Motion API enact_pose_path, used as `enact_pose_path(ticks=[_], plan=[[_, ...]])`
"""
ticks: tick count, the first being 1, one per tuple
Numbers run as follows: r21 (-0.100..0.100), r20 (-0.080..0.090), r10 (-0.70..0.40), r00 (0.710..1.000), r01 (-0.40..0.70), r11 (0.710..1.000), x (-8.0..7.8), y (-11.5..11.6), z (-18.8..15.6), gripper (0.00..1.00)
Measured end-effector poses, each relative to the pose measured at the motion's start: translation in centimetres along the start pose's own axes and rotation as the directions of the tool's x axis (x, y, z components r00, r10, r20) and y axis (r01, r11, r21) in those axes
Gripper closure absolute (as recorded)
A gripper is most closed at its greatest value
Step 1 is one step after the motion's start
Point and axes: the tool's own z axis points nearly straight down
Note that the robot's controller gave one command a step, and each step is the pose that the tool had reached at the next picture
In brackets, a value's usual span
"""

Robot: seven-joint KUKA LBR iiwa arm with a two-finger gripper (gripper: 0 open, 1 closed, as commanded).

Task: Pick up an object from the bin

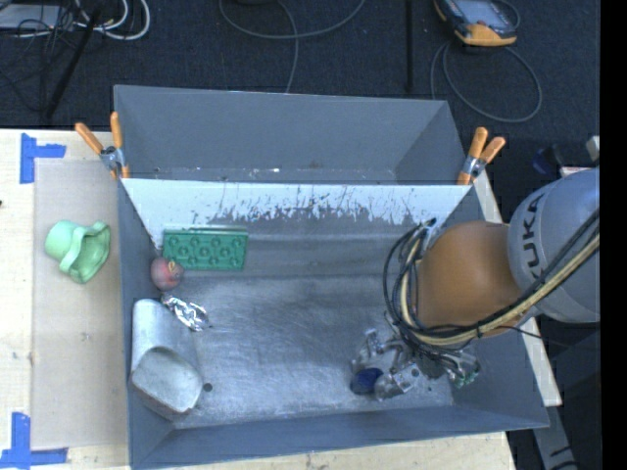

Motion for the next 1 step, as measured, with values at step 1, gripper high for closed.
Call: enact_pose_path(ticks=[1], plan=[[0.004, 0.007, 0.007, 1.0, -0.007, 1.0, -0.53, 1.35, -17.14, 1.0]])
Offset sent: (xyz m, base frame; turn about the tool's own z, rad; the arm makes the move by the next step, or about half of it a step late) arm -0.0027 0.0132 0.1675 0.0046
